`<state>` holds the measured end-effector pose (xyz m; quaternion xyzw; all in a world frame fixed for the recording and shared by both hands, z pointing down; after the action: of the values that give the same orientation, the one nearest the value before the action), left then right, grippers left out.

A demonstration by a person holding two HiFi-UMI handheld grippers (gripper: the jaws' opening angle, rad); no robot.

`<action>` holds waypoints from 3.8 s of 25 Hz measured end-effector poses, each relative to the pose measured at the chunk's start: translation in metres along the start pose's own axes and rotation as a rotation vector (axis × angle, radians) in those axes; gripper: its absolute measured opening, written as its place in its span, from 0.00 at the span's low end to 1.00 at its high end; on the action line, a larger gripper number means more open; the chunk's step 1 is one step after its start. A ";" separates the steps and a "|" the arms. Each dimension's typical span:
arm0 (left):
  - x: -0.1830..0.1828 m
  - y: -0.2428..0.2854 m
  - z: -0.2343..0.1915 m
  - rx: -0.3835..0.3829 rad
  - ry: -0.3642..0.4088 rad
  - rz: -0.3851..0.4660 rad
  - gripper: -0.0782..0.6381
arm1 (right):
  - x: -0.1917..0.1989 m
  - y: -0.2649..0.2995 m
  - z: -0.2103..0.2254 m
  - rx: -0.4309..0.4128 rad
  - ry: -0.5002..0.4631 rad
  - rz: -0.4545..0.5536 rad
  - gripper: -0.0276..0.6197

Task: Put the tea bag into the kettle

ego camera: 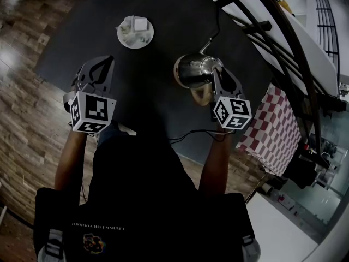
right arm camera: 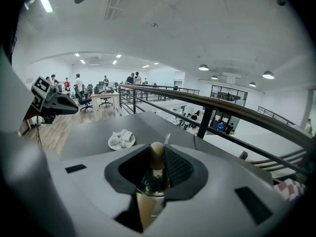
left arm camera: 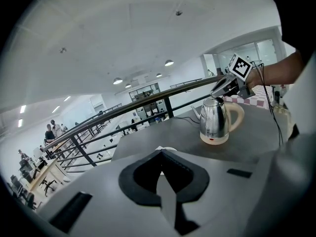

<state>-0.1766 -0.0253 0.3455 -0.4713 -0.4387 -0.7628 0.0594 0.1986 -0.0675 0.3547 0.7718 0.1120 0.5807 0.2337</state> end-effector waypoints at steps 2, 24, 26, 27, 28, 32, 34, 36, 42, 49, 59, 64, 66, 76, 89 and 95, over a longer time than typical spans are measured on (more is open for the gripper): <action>0.000 0.001 0.000 0.003 0.002 -0.001 0.12 | 0.000 0.001 0.000 -0.003 0.001 -0.003 0.20; -0.012 0.012 -0.004 0.125 0.078 0.011 0.12 | -0.006 -0.047 -0.006 0.078 0.116 0.074 0.34; -0.012 0.012 -0.006 0.150 0.096 0.016 0.12 | -0.004 -0.056 -0.008 0.112 0.161 0.095 0.34; -0.012 0.011 -0.007 0.163 0.103 0.020 0.12 | -0.003 -0.061 -0.010 0.130 0.185 0.105 0.34; -0.012 0.011 -0.008 0.176 0.110 0.023 0.12 | -0.001 -0.066 -0.013 0.147 0.205 0.112 0.34; -0.010 0.009 -0.015 0.228 0.135 0.041 0.12 | 0.002 -0.083 -0.035 0.186 0.243 0.117 0.31; -0.010 0.008 -0.015 0.258 0.145 0.054 0.12 | 0.003 -0.092 -0.046 0.199 0.247 0.109 0.30; -0.009 0.007 -0.015 0.289 0.156 0.065 0.12 | 0.004 -0.100 -0.058 0.200 0.250 0.111 0.27; -0.003 0.007 -0.008 0.352 0.160 0.077 0.12 | 0.007 -0.112 -0.096 0.131 0.211 0.106 0.11; 0.002 0.002 0.004 0.392 0.162 0.091 0.12 | 0.007 -0.120 -0.120 0.081 0.174 0.085 0.08; 0.004 -0.018 0.023 0.380 0.154 0.092 0.12 | 0.013 -0.139 -0.128 0.058 0.186 0.095 0.08; 0.004 -0.028 0.043 0.380 0.159 0.087 0.12 | 0.019 -0.153 -0.129 0.035 0.193 0.113 0.08; 0.003 -0.032 0.051 0.383 0.163 0.089 0.12 | 0.022 -0.160 -0.131 0.023 0.191 0.119 0.08; 0.001 -0.052 0.101 0.406 0.171 0.094 0.12 | 0.045 -0.191 -0.147 -0.054 0.189 0.123 0.08; 0.021 -0.095 0.165 0.375 0.162 0.081 0.12 | 0.077 -0.237 -0.166 -0.153 0.178 0.146 0.07; 0.035 -0.114 0.193 0.367 0.155 0.073 0.12 | 0.094 -0.264 -0.174 -0.175 0.152 0.153 0.07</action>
<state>-0.1245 0.1955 0.3360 -0.4080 -0.5470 -0.7015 0.2053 0.0872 0.2427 0.3420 0.7087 0.0191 0.6610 0.2458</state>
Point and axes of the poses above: the fingertips, and each gripper's own axes: y forward along the fingers, z to its right, x out of its underside, the point moved 8 cm from there along -y, backward along the fingers, and after that the axes turned 15 degrees about x, right-handed, at the moved point
